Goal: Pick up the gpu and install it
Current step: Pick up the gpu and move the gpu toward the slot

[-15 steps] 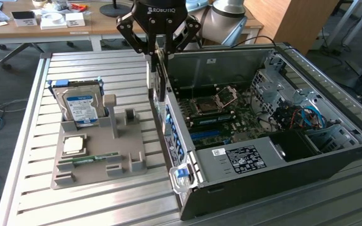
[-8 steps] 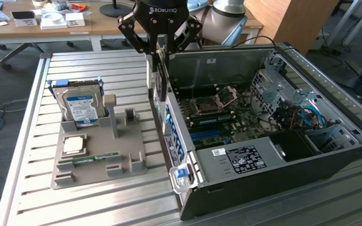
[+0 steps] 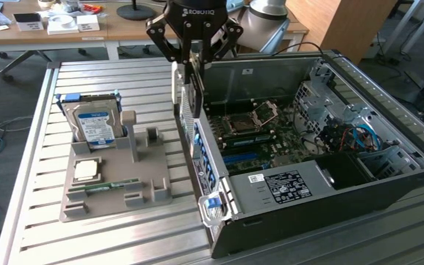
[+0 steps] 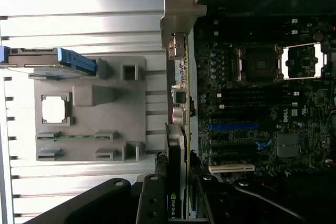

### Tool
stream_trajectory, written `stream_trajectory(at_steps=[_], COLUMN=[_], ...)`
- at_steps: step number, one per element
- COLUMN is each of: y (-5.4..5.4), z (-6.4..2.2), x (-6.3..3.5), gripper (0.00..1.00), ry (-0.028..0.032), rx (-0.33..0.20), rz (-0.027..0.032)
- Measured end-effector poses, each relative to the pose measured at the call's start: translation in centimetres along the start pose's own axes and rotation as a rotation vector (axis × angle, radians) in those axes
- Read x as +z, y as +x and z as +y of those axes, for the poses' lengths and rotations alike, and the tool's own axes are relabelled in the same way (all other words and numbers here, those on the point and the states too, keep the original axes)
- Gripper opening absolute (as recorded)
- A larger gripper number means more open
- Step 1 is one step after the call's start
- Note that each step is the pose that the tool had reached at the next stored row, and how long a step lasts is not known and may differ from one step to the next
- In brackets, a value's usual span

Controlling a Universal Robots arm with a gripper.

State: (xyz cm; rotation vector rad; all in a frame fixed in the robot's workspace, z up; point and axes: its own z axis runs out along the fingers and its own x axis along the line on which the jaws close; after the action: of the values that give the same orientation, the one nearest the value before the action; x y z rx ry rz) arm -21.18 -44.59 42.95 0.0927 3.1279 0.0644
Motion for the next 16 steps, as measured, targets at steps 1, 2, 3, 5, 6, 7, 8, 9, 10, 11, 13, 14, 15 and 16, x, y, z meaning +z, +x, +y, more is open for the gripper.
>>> stream_trajectory(at_steps=[1, 2, 3, 5, 6, 7, 8, 9, 10, 11, 13, 14, 15, 16], y=[-0.2, -0.4, -0.6, -1.1, -1.3, -1.5, -1.6, -1.8, -2.0, -2.2, -2.6, -2.8, -2.9, -3.1], z=[0.01, 0.02, 0.04, 0.07, 0.08, 0.09, 0.11, 0.12, 0.14, 0.15, 0.18, 0.2, 0.22, 0.23], x=[0.0, 0.01, 0.01, 0.02, 0.02, 0.03, 0.03, 0.03, 0.04, 0.04, 0.04, 0.04, 0.05, 0.05], gripper=[0.27, 0.27, 0.27, 0.27, 0.27, 0.27, 0.27, 0.27, 0.27, 0.27, 0.27, 0.27, 0.27, 0.27], ry=[0.0, 0.0, 0.0, -0.0001, -0.0001, -0.0001, 0.0, 0.0, -0.0001, -0.0001, 0.0, 0.0, -0.0001, 0.0], rx=[0.0, 0.0, 0.0, 0.0, 0.0, 0.0, 0.0, 0.0, 0.0, 0.0, 0.0, 0.0, 0.0, 0.0], rz=[0.0, 0.0, 0.0, -0.0001, -0.0001, -0.0001, 0.0, -0.0001, -0.0001, -0.0001, 0.0, 0.0, 0.0, 0.0])
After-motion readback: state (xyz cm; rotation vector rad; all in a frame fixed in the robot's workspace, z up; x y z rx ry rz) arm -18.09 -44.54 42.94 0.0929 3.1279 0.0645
